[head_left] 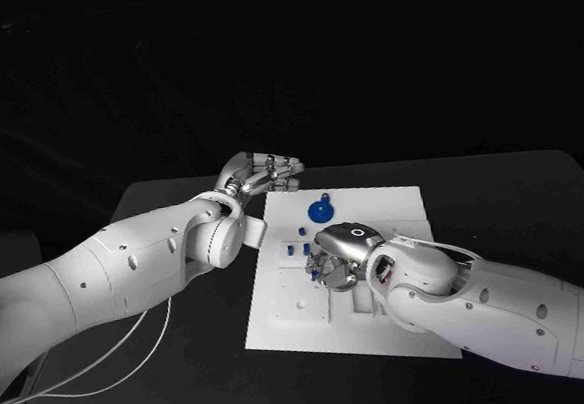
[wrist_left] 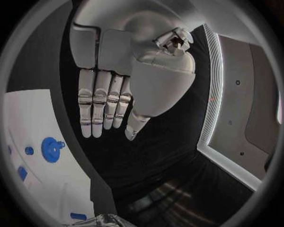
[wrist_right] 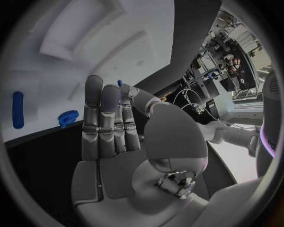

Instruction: Assemble the parts on the task board

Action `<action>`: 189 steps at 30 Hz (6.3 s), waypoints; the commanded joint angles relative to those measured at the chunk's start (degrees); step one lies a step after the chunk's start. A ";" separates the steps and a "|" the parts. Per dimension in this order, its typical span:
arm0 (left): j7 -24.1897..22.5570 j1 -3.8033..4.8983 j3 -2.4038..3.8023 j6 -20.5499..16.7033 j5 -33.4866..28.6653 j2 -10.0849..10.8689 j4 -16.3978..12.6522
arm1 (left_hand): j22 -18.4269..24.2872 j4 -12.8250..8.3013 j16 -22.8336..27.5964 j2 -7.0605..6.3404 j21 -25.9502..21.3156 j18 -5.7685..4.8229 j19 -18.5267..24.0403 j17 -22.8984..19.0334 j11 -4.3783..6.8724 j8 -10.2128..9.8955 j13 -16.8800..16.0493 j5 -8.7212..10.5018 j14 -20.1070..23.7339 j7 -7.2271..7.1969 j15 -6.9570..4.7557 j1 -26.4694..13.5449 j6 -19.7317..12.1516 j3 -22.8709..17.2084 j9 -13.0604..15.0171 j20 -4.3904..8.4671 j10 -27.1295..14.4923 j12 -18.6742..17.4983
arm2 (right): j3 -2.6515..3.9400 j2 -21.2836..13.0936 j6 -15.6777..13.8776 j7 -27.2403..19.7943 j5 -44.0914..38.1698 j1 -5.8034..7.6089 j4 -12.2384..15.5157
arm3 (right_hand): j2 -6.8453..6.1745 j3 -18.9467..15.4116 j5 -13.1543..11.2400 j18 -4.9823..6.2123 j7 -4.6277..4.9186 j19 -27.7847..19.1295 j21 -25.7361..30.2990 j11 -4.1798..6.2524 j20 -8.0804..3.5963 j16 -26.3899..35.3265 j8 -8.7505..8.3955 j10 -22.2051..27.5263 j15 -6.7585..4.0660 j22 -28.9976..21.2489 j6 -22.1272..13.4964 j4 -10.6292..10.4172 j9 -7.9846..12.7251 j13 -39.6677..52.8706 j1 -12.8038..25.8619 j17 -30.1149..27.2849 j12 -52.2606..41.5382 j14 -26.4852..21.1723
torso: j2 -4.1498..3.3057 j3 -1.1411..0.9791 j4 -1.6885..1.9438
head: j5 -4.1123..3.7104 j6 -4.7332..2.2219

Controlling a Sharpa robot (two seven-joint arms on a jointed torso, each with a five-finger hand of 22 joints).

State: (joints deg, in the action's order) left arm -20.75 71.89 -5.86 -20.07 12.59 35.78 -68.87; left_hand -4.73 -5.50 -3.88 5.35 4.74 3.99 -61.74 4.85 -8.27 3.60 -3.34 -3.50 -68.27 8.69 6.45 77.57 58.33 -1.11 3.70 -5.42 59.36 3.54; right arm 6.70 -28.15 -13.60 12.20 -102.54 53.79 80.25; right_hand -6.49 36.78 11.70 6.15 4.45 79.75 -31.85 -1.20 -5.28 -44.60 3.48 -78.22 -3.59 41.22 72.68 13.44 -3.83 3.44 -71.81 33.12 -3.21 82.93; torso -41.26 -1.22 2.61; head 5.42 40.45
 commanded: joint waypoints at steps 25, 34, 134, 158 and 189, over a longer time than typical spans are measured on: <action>-0.08 0.11 0.06 0.04 -2.21 0.88 -1.04 | 0.12 0.68 0.00 -0.13 0.02 -0.46 -0.37 0.03 -0.13 0.22 0.00 -0.22 -0.12 -0.31 -0.01 -0.63 -0.27 -0.06 0.07 -0.09 0.36 0.25 | -0.93 1.01 0.61 0.75 -1.75 -0.75 -1.88 | 0.40 0.49 -0.12 0.77 -0.08 0.51 0.40 -0.10 0.01 -0.44 0.17 -0.38 -0.40 1.29 0.39 0.19 -0.08 0.10 -0.21 -0.18 -0.18 0.01 | 0.01 0.01 -0.10 | -0.05 0.10; -0.04 0.11 0.06 0.17 -2.32 1.00 -1.09 | 0.15 0.76 0.02 -0.22 -0.03 -0.47 -0.33 0.02 -0.15 0.24 -0.01 -0.21 -0.03 -0.29 0.02 -0.57 -0.28 -0.15 0.08 -0.12 0.32 0.25 | -1.04 1.19 0.95 0.73 -1.78 -0.80 -2.41 | 0.40 0.49 -0.12 0.77 -0.08 0.51 0.40 -0.10 0.01 -0.44 0.17 -0.38 -0.40 1.29 0.39 0.19 -0.08 0.10 -0.21 -0.18 -0.18 0.01 | 0.01 0.04 0.03 | -0.08 0.26; -1.14 0.06 0.04 7.37 -2.64 1.73 0.35 | 0.02 -1.43 0.02 -0.68 0.08 -0.51 -0.16 -0.10 -0.10 0.22 0.01 -0.38 -0.01 -0.10 -0.06 0.00 -0.65 -0.83 0.07 -0.01 0.60 0.21 | 8.79 -11.63 5.73 3.25 6.26 -0.62 3.05 | -4.06 -25.11 -3.52 2.75 2.50 4.18 9.26 -5.31 3.72 -1.35 -0.13 20.03 3.24 -3.06 -21.23 -13.32 0.49 -0.08 -8.93 -2.04 -0.17 -0.98 | 0.44 -0.05 -1.11 | -2.26 -1.77; -1.00 0.01 0.05 7.65 -2.52 1.42 -0.52 | 0.05 -1.66 0.02 -0.31 0.06 -0.47 -0.09 -0.09 -0.14 0.24 0.00 -0.39 0.11 -0.09 -0.01 -0.17 -0.74 -0.28 0.08 -0.08 0.52 0.23 | 6.94 -9.81 8.40 3.03 4.70 -0.65 -0.04 | -2.45 -12.93 -2.52 2.15 2.31 3.66 7.91 -3.98 2.84 -1.25 0.07 14.12 2.37 -1.23 -13.10 -5.49 0.26 -0.06 -3.05 -1.41 -0.12 -0.67 | 0.50 -0.07 -0.90 | -2.24 -0.86; -0.81 0.01 0.05 7.61 -2.42 1.84 -1.10 | 0.22 -0.31 0.01 -0.02 -0.14 -0.46 -0.02 -0.08 -0.21 0.25 -0.01 0.43 0.40 -0.23 0.17 -0.97 -0.40 1.21 0.08 -0.29 0.25 0.25 | 5.43 -8.66 1.85 2.07 3.40 -0.75 -2.03 | 0.01 0.90 -8.76 1.23 1.54 3.29 6.48 -1.62 1.33 -1.53 0.35 5.05 0.85 1.38 -5.84 -4.88 0.00 0.17 -2.88 -0.64 -0.28 -0.46 | 0.52 -0.12 -0.96 | -2.28 -0.12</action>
State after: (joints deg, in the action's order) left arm -20.99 71.87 -5.87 -13.23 10.07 37.67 -69.84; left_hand -4.56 -5.73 -3.88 5.20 4.74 3.98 -61.74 4.82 -8.20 3.60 -3.34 -3.27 -68.27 8.58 6.45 76.80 57.81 -0.23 3.75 -5.42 59.70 3.54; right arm 12.17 -36.92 -10.15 15.17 -98.05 53.11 78.11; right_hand -6.79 37.68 3.06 7.41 6.08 82.99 -25.19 -3.58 -3.68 -45.99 3.53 -72.22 -2.40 42.60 66.76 8.66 -3.69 3.43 -74.13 32.43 -3.32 82.52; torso -40.76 -1.36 1.67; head 3.15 40.31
